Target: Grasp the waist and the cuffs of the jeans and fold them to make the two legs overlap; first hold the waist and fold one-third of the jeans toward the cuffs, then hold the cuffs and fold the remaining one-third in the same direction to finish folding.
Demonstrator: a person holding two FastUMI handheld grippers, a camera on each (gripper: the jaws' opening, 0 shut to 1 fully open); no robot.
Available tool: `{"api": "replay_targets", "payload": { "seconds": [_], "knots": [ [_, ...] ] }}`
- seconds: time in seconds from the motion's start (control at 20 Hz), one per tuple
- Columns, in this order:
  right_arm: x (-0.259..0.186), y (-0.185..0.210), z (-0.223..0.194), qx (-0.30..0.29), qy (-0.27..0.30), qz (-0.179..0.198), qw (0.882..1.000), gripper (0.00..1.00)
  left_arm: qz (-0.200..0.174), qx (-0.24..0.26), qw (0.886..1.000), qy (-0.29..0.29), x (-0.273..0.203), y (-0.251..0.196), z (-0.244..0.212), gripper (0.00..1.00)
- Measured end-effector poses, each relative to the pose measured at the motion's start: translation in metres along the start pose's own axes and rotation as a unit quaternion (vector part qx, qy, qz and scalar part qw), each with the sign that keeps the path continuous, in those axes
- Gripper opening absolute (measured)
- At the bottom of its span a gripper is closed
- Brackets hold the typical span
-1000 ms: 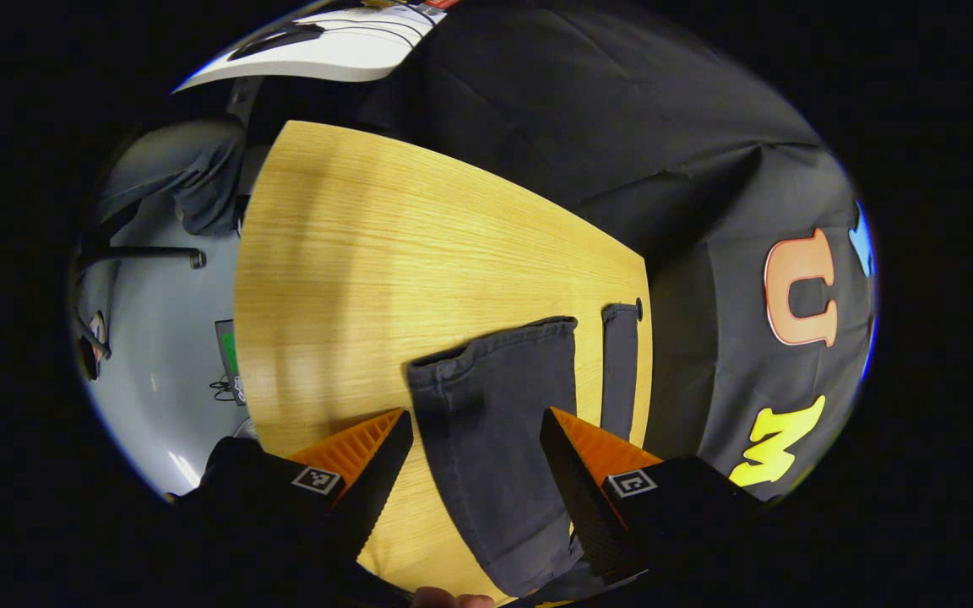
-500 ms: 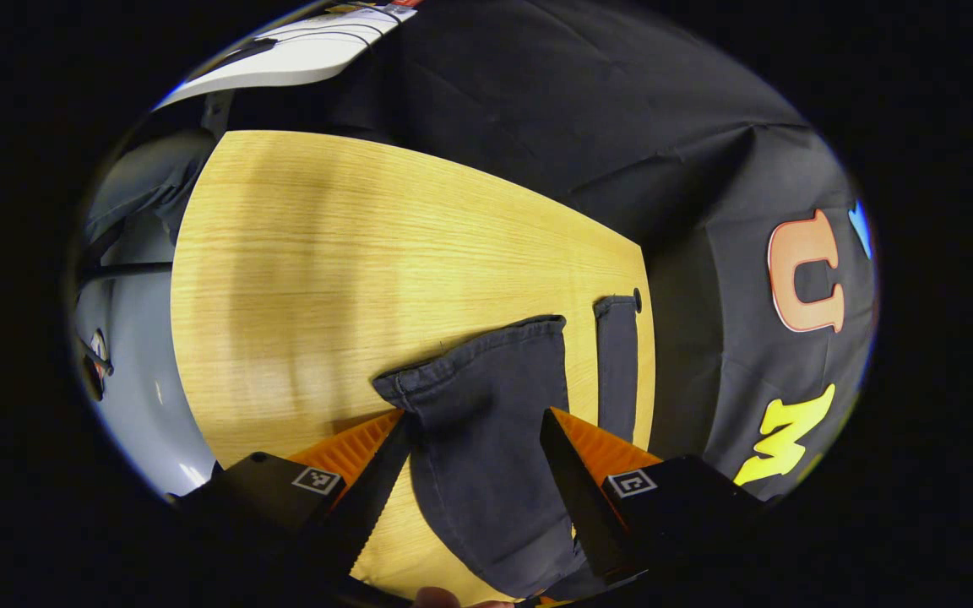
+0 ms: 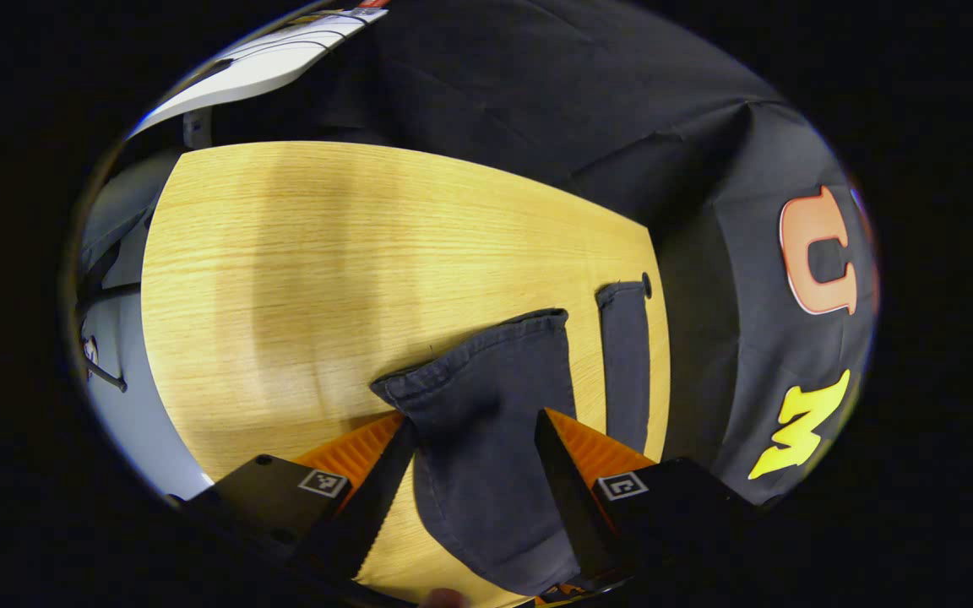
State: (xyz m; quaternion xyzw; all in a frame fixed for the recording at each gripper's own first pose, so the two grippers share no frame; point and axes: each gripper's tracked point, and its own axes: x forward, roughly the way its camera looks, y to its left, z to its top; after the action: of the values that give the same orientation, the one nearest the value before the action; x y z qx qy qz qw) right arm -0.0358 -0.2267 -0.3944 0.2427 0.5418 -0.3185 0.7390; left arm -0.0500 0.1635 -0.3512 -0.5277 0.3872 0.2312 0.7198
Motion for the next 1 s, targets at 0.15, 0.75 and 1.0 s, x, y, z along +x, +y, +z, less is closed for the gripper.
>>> {"api": "replay_targets", "payload": {
  "seconds": [0.15,0.75,1.0],
  "knots": [
    [-0.001,0.006,-0.001,0.004,0.015,-0.001,1.0,0.82,0.009,-0.01,1.0,0.01,0.004,0.006,0.001,0.63],
    [-0.028,0.028,0.002,0.232,0.105,0.164,0.953,0.06,-0.035,0.0,0.998,0.05,-0.018,-0.024,0.005,0.04],
    [-0.07,0.048,0.019,0.238,0.118,0.221,0.939,0.05,-0.073,0.014,0.996,0.054,-0.044,-0.062,0.016,0.04]
  ]
}}
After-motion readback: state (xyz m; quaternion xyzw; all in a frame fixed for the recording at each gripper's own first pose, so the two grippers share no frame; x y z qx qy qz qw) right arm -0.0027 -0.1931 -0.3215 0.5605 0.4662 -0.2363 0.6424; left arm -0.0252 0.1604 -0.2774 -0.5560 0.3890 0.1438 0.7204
